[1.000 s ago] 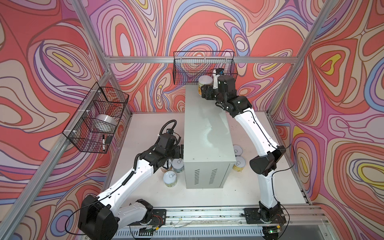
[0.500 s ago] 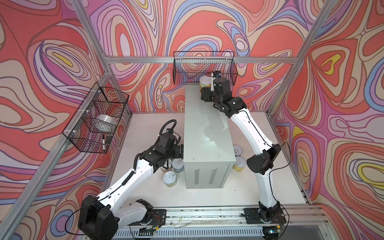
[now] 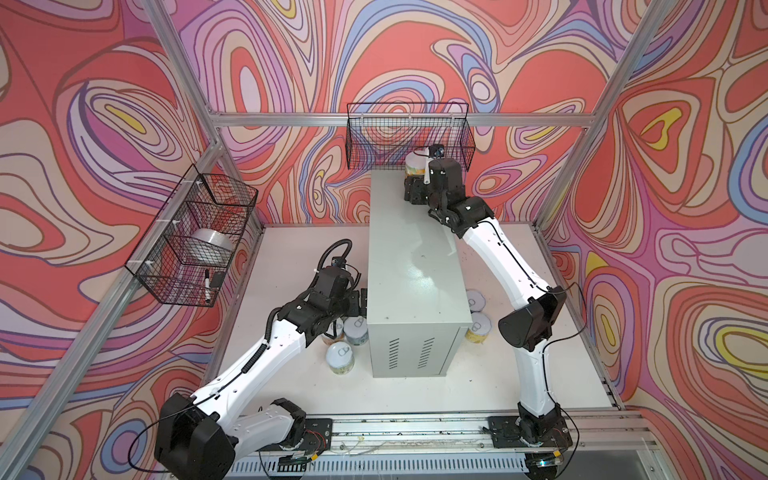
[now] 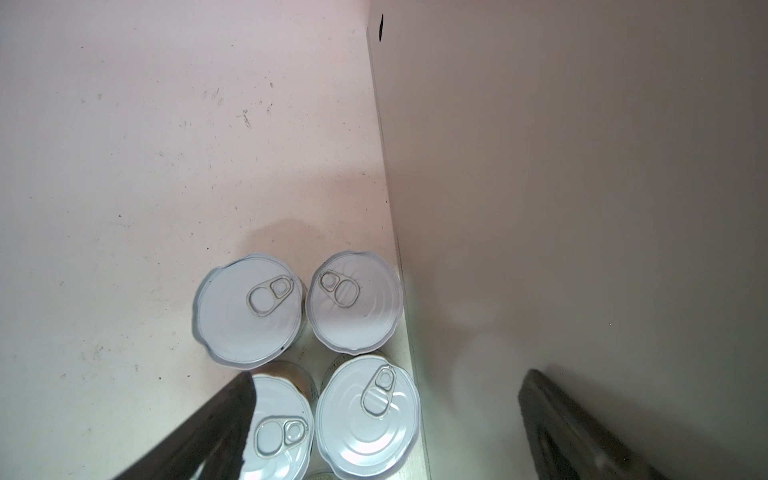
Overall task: Place and organize the canned foods onto the counter
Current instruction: 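Open the right gripper and withdraw it from the tub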
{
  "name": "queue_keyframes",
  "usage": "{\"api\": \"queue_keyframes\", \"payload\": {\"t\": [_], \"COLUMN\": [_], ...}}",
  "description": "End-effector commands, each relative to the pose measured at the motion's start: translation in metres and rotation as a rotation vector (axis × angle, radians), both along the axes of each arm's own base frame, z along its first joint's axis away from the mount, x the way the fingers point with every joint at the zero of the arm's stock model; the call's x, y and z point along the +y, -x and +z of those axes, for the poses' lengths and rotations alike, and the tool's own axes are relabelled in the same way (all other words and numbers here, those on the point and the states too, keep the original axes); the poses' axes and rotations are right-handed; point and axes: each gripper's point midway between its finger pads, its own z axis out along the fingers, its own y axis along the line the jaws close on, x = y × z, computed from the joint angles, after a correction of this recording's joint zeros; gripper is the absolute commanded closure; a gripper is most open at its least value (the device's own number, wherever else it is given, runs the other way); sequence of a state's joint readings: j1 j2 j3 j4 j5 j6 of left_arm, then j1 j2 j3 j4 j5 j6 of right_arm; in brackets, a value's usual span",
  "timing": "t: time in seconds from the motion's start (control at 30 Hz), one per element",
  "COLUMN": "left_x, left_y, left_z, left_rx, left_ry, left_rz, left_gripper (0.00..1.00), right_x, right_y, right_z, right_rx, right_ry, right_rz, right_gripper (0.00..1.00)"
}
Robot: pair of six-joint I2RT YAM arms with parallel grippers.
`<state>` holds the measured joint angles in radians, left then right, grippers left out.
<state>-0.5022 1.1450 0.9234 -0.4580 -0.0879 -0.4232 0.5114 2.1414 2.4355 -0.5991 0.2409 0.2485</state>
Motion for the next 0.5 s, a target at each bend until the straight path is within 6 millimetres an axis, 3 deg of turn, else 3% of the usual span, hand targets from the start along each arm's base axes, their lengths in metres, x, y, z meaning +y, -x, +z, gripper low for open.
{"api": "queue_keyframes", "payload": {"t": [0.0, 0.13, 0.3, 0.47], "left_x": [0.009, 0.012, 0.027, 0.039], "left_y": [0.005, 0.017, 0.042, 0.068], "left_z": [0.007, 0.001, -0.006, -0.013], "left_rx": [-0.007, 0.044, 0.085, 0.114], "left_ry": [0.000, -0.007, 0.005, 0.021], "left_rz": [0.029, 0.027, 0.075, 0.128], "left_gripper": [0.00, 0.00, 0.00, 0.01], "right_x": [-0.004, -0.013, -0.025, -0.049], "right_y": [0.019, 0.041, 0.089, 0.135], "right_z": [0.035, 0.051, 0.078, 0.085], "right_rx": [-0.037, -0.043, -0.087, -0.075], "right_ry": [-0.045, -0.017, -0.003, -0.022], "right_rz": [0.030, 0.020, 0.033, 0.045], "right_gripper": [0.14, 0.03, 0.03, 0.03]}}
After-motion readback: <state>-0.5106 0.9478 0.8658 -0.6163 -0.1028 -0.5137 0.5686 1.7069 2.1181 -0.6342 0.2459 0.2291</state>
